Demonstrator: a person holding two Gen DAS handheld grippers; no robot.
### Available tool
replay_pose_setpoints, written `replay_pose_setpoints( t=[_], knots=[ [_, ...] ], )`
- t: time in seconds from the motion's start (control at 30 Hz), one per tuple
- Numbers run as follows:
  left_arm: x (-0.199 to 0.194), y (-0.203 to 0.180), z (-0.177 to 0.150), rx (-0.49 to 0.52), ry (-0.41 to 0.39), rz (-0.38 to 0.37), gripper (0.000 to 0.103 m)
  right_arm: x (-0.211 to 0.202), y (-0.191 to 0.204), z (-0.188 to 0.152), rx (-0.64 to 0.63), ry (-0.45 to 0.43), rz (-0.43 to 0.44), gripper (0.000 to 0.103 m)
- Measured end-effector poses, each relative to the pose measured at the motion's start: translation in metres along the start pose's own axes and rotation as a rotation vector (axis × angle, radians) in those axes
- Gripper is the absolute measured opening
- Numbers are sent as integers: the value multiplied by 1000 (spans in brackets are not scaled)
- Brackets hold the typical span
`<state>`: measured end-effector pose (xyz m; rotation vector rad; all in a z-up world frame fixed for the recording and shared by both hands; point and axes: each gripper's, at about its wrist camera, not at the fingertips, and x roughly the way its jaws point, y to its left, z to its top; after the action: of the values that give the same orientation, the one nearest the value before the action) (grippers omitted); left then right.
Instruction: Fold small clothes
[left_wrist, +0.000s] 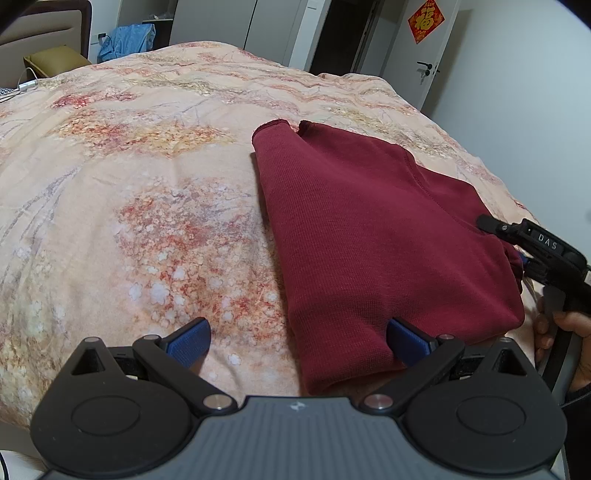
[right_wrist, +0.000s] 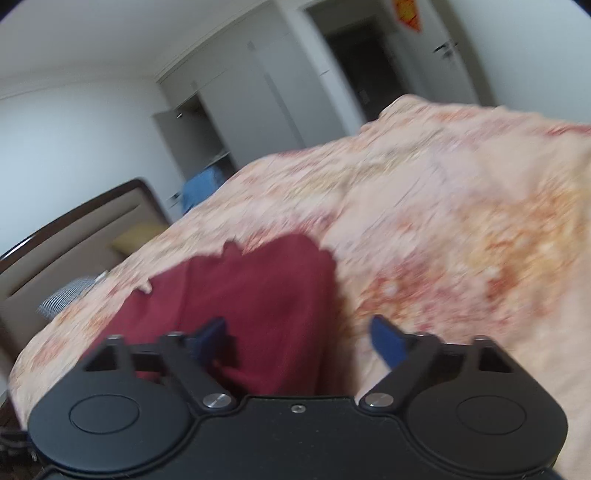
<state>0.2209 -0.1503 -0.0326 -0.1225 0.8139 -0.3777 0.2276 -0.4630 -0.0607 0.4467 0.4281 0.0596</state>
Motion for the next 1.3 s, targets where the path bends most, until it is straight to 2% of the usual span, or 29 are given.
replay_pose_setpoints(
  t=[0.07,0.23,0.5,0.6,0.7,0.83,0.9,1.0,1.07,1.23,1.3],
  knots=[
    [0,0,-1,2,-4,0,103,2,0,-5,-14,-8,-1,92],
    [-1,-1,-3,4,-11,3,103,-2,-1,-8,-14,-17,47,101],
    [-1,-1,-4,8,-20,2,103,-4,-6,-9,10,-35,77,102],
    [-2,-2,-5,11,-24,1,103,-5,-5,-12,-1,-51,67,96],
    [-5,-2,-3,15,-34,-2,103,-8,-5,-14,-3,-61,62,79],
    [-23,-9,1,66,-172,-25,103,-8,-4,-16,-15,-61,82,57],
    [-26,-13,5,108,-206,-34,103,-8,-1,-17,-32,-63,85,55],
    [-18,-16,15,128,-194,-15,103,-5,0,-17,-35,-56,82,55],
    [-9,-12,24,90,-185,-11,103,-5,-1,-17,-32,-52,83,55],
    [30,7,48,-114,-66,-58,103,-4,-3,-16,-19,-47,88,56],
    [37,9,52,-115,-59,-72,103,-4,-3,-16,-17,-46,89,56]
  ],
)
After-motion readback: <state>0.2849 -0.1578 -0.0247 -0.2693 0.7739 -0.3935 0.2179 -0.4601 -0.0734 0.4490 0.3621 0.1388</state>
